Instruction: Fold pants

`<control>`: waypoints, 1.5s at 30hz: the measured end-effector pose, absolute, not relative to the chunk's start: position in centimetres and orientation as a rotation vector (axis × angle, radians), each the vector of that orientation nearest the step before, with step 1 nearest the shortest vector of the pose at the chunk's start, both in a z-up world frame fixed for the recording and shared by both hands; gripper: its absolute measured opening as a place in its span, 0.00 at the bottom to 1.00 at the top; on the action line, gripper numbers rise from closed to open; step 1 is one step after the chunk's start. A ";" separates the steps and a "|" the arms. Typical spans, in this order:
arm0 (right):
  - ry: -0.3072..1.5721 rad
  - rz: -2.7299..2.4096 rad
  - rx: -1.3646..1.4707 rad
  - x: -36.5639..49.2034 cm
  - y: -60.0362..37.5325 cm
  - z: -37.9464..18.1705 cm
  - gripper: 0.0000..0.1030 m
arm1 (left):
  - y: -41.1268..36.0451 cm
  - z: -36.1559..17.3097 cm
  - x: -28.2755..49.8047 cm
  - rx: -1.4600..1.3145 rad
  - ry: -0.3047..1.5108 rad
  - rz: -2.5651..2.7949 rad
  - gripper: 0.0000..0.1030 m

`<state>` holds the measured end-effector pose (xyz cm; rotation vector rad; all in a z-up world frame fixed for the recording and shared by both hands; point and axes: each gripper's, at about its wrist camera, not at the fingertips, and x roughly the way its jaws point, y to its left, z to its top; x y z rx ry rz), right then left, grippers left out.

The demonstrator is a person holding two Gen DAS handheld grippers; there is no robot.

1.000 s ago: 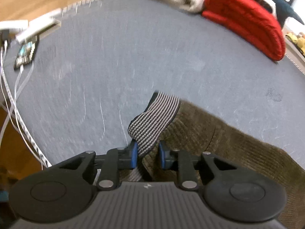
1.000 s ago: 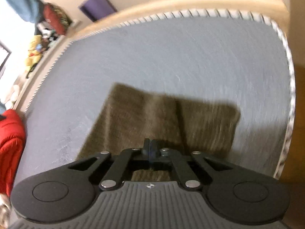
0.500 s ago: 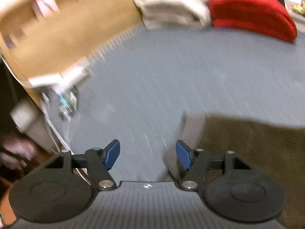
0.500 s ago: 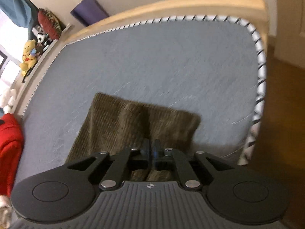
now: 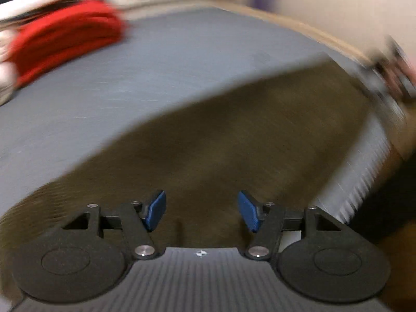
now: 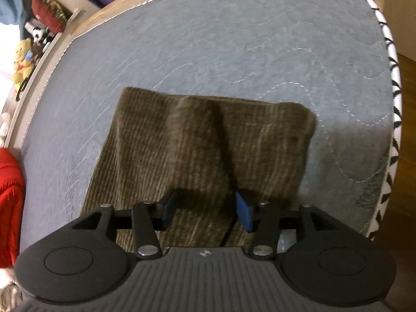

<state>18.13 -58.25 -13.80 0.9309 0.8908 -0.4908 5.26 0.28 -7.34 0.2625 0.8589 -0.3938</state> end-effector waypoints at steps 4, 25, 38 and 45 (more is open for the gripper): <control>0.880 -0.457 0.977 17.8 -58.7 -14.2 0.48 | -2.1 -10.3 4.9 0.404 0.920 -0.453 0.65; 0.667 -0.406 1.211 15.2 -60.2 -13.8 0.37 | -4.1 -12.1 4.0 0.573 0.866 -0.423 0.16; 0.590 -0.410 1.022 14.9 -60.2 -10.3 0.07 | -2.2 -8.3 3.4 0.503 0.836 -0.480 0.06; 0.740 -0.580 0.795 12.9 -60.4 -9.7 0.06 | -2.2 -9.2 2.1 0.499 0.939 -0.603 0.07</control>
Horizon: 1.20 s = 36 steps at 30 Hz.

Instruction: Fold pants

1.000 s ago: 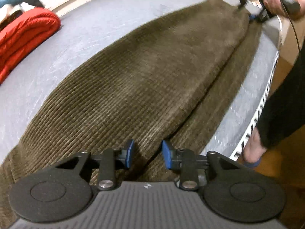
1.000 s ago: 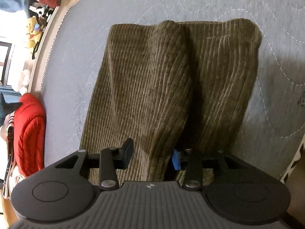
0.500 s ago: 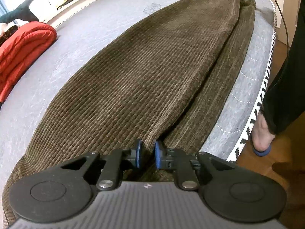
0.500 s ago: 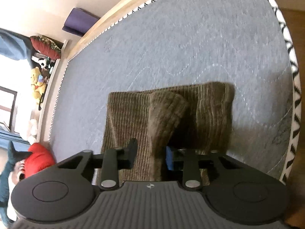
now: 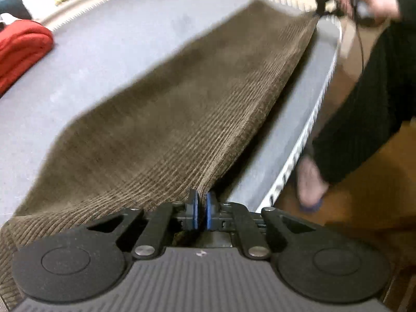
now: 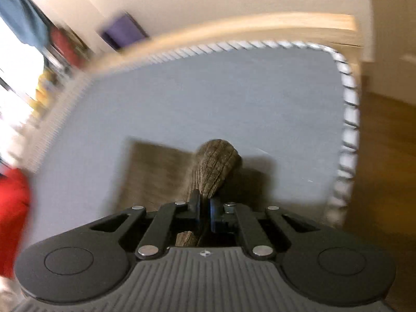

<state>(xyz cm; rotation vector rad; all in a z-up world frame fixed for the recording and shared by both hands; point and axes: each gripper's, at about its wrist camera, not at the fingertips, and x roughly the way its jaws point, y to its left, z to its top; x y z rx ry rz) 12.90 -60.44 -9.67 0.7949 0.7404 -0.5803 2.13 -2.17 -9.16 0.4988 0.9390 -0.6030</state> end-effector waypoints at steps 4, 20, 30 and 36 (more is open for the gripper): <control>0.859 -0.684 0.860 12.6 -61.3 -12.5 0.07 | -2.6 -9.4 2.5 0.470 0.959 -0.594 0.24; 0.895 -0.749 0.794 14.3 -59.5 -12.4 0.36 | 17.9 -9.4 4.6 -0.078 1.195 0.272 0.41; 0.874 -0.790 0.770 13.6 -59.9 -12.3 0.48 | 13.0 -6.0 4.6 0.054 1.022 0.243 0.40; 0.863 -0.717 0.895 13.3 -60.9 -13.7 0.59 | 7.6 -4.3 5.7 0.074 0.873 0.069 0.40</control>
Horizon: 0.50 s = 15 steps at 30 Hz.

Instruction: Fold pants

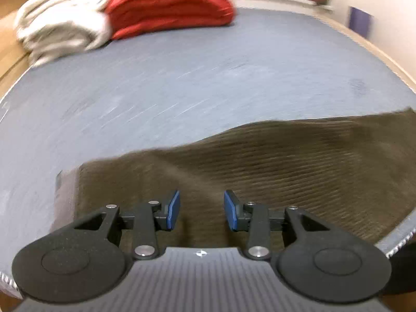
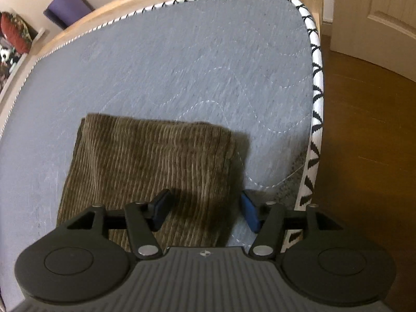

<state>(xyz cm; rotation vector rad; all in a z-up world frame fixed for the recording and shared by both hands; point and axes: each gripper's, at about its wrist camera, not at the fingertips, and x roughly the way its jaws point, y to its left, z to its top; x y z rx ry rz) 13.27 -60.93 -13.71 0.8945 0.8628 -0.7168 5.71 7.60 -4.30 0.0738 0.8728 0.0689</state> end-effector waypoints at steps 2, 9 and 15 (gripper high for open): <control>0.847 -0.735 0.887 13.3 -61.1 -13.6 0.59 | 5.3 -4.3 6.0 0.121 0.832 0.029 0.40; 0.840 -0.709 0.849 15.0 -60.6 -13.8 0.59 | 0.2 -6.9 7.1 0.199 0.777 -0.126 0.40; 0.854 -0.717 0.801 15.9 -60.2 -13.9 0.38 | -1.0 -8.6 7.6 0.176 0.845 -0.202 0.41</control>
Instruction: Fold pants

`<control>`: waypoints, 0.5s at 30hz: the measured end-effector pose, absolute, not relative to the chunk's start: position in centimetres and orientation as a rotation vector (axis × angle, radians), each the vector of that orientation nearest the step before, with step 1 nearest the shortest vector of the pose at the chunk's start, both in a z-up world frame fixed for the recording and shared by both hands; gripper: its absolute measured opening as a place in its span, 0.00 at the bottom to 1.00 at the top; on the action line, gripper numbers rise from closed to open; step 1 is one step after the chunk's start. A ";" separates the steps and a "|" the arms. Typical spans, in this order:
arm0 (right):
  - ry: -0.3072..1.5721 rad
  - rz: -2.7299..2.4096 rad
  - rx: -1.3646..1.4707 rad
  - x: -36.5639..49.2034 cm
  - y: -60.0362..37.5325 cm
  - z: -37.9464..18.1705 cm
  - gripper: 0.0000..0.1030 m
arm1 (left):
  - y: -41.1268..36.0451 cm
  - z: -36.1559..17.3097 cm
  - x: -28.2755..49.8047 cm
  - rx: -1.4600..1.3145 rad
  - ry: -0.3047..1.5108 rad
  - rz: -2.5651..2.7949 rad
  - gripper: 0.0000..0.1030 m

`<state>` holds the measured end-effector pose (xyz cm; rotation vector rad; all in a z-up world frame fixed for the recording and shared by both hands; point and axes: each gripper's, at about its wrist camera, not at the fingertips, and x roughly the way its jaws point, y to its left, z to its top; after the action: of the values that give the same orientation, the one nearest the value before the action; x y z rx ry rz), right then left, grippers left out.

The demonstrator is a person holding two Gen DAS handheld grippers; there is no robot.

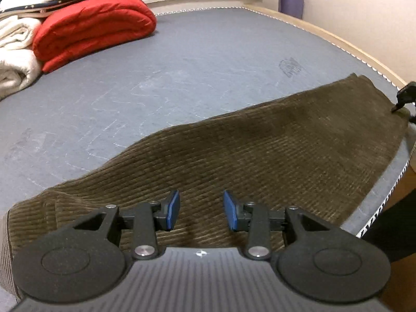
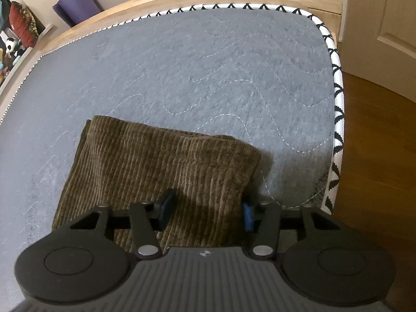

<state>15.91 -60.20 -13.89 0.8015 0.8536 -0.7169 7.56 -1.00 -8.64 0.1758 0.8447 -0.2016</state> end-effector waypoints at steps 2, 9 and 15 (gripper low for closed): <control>0.841 -0.689 0.820 15.9 -60.3 -13.9 0.21 | -1.3 -8.7 7.8 0.178 0.837 -0.212 0.41; 0.742 -0.615 0.897 14.7 -60.6 -12.6 0.13 | -0.7 -7.4 7.7 0.150 0.820 -0.210 0.41; 0.538 -0.310 0.593 14.2 -53.2 -3.2 0.12 | -0.1 -3.7 7.9 0.097 0.821 -0.146 0.41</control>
<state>14.18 -53.25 -3.16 0.5925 0.5378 -0.3095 7.93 -0.08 -3.74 0.0966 0.8210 -0.1464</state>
